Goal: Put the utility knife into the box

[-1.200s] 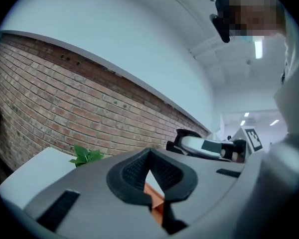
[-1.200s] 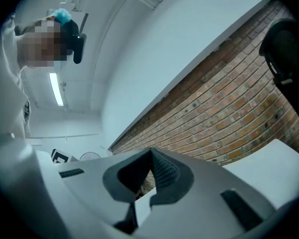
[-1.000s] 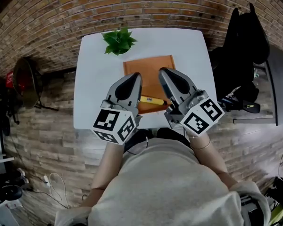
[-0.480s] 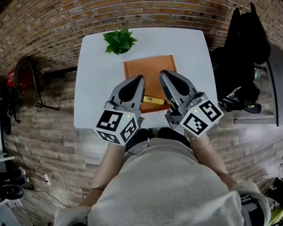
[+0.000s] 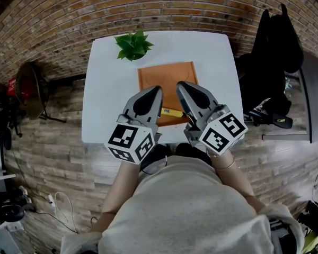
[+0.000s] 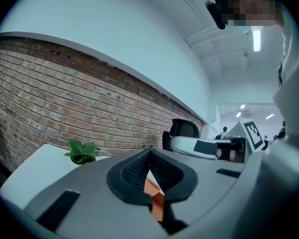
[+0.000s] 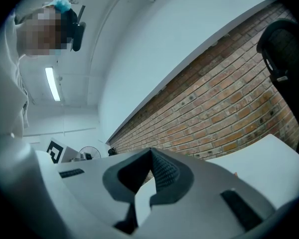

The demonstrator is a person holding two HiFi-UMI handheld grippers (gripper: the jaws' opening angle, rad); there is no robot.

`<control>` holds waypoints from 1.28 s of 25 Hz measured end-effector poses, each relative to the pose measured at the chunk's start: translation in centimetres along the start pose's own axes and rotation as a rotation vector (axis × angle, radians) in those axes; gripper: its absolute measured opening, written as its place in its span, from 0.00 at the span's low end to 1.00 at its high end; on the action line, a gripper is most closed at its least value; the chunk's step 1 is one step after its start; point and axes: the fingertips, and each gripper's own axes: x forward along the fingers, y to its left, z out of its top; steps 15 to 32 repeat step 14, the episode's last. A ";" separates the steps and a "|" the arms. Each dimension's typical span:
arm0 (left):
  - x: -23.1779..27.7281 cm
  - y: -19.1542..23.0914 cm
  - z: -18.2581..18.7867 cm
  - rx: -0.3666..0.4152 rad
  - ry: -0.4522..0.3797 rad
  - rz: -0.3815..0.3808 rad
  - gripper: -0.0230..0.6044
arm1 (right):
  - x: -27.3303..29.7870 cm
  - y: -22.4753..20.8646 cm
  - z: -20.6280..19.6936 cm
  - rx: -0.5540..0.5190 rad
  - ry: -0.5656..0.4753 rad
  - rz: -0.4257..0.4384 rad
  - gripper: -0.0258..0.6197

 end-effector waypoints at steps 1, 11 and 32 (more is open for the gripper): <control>0.0 -0.1 -0.1 -0.001 0.002 0.000 0.05 | 0.0 0.0 -0.1 0.000 0.003 0.000 0.04; 0.0 -0.2 -1.1 0.000 0.030 0.012 0.05 | -0.4 -0.4 -1.1 0.000 0.038 -0.013 0.04; 0.0 -0.2 -1.5 0.002 0.042 0.017 0.05 | -0.6 -0.6 -1.2 -0.001 0.042 -0.015 0.04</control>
